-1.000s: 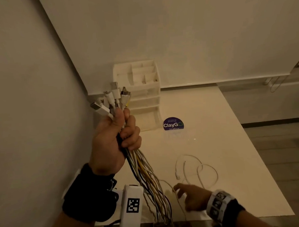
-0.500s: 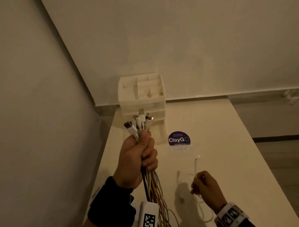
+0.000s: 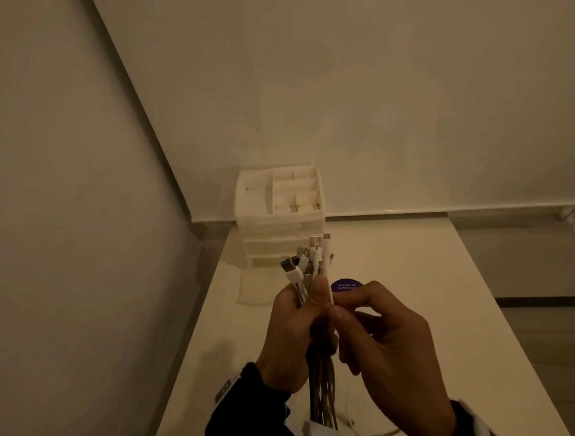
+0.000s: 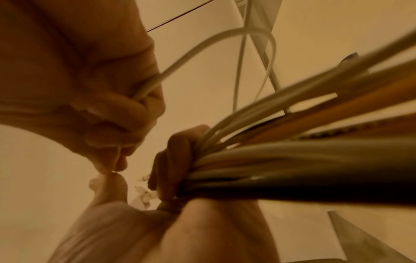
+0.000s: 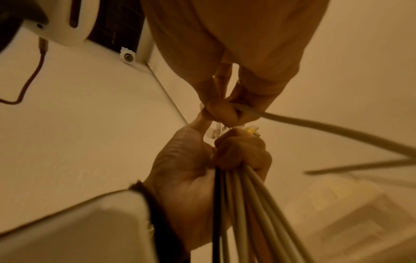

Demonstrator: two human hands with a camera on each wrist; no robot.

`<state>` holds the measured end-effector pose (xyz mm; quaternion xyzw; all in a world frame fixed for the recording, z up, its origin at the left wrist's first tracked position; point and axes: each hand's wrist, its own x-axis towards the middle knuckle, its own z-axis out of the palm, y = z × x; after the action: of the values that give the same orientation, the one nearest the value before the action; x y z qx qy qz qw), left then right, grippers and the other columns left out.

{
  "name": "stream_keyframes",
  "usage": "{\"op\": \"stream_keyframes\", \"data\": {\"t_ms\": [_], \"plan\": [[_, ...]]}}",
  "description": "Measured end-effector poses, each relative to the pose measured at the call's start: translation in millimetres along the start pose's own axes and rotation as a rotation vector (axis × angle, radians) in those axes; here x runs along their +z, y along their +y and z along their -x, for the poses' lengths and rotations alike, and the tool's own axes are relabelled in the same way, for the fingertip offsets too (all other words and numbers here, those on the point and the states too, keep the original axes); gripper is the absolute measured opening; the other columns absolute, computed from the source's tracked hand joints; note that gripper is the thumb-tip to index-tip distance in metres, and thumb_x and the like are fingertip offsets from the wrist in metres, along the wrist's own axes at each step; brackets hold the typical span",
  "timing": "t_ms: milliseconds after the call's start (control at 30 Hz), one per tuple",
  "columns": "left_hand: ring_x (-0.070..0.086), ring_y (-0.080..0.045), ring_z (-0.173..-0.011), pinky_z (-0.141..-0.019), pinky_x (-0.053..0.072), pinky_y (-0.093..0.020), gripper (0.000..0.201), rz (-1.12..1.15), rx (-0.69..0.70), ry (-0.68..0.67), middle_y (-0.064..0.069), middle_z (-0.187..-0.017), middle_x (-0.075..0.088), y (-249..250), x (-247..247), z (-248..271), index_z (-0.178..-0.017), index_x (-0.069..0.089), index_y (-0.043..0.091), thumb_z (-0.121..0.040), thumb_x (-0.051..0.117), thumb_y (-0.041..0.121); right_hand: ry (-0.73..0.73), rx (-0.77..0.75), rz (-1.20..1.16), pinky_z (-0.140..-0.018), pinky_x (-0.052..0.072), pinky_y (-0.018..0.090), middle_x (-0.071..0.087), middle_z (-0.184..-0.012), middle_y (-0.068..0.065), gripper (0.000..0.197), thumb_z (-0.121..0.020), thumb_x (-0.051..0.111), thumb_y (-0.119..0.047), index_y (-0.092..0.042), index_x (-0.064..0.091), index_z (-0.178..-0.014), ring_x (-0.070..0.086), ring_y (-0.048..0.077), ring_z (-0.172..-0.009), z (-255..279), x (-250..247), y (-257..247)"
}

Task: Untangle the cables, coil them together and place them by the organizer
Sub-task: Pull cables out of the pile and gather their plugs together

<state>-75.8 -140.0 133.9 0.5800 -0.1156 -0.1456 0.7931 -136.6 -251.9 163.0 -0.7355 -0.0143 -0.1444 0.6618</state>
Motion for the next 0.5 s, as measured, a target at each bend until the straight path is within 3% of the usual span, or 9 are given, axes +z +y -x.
{"op": "stream_keyframes", "data": {"t_ms": [100,167,267,367,500], "plan": [[0.045,-0.016,-0.048,-0.048,0.042,-0.027,0.065,0.011,0.018,-0.011,0.001,-0.058,0.046,1.2,-1.2,-0.5,-0.084,0.053,0.009,-0.068,0.066,0.071,-0.004,0.004,0.121,-0.046,0.048,0.019,0.067,-0.070,0.000,0.010,-0.075,0.064,-0.039,-0.030,0.067,-0.079,0.063,0.015,-0.052,-2.4,1.8,8.3],[0.049,-0.009,-0.050,-0.050,0.045,-0.021,0.062,0.050,-0.001,0.030,0.003,-0.060,0.049,0.7,0.6,-1.5,-0.089,0.050,0.004,-0.077,0.061,0.064,-0.025,0.007,0.208,-0.048,0.050,0.023,0.069,-0.074,-0.003,0.004,-0.080,0.066,-0.037,-0.038,0.065,-0.083,0.064,0.017,-0.057,-1.7,4.7,17.0],[0.050,-0.009,-0.056,-0.056,0.047,-0.020,0.046,-0.008,-0.031,0.078,0.002,-0.063,0.048,0.9,2.5,-2.7,-0.086,0.050,0.004,-0.085,0.049,0.050,-0.020,0.017,0.251,-0.052,0.054,0.026,0.068,-0.073,-0.005,0.013,-0.083,0.069,-0.026,-0.037,0.062,-0.083,0.064,0.016,-0.057,-1.0,6.9,27.2],[0.051,-0.012,-0.059,-0.059,0.048,-0.022,0.049,-0.113,-0.025,0.096,0.000,-0.063,0.050,-0.2,-0.8,-4.0,-0.083,0.052,0.004,-0.088,0.041,0.052,-0.009,0.051,0.216,-0.052,0.051,0.022,0.069,-0.071,-0.004,0.013,-0.083,0.070,-0.023,-0.031,0.061,-0.078,0.064,0.013,-0.056,-2.1,5.3,27.3],[0.052,-0.020,-0.054,-0.052,0.046,-0.031,0.047,-0.082,0.060,0.102,-0.007,-0.060,0.050,10.9,-3.3,-8.5,-0.067,0.058,0.015,-0.096,0.035,0.044,-0.068,0.120,0.159,-0.053,0.050,0.019,0.067,-0.077,-0.005,0.013,-0.087,0.067,-0.019,-0.027,0.058,-0.085,0.064,0.011,-0.056,3.1,1.8,29.7]]}}
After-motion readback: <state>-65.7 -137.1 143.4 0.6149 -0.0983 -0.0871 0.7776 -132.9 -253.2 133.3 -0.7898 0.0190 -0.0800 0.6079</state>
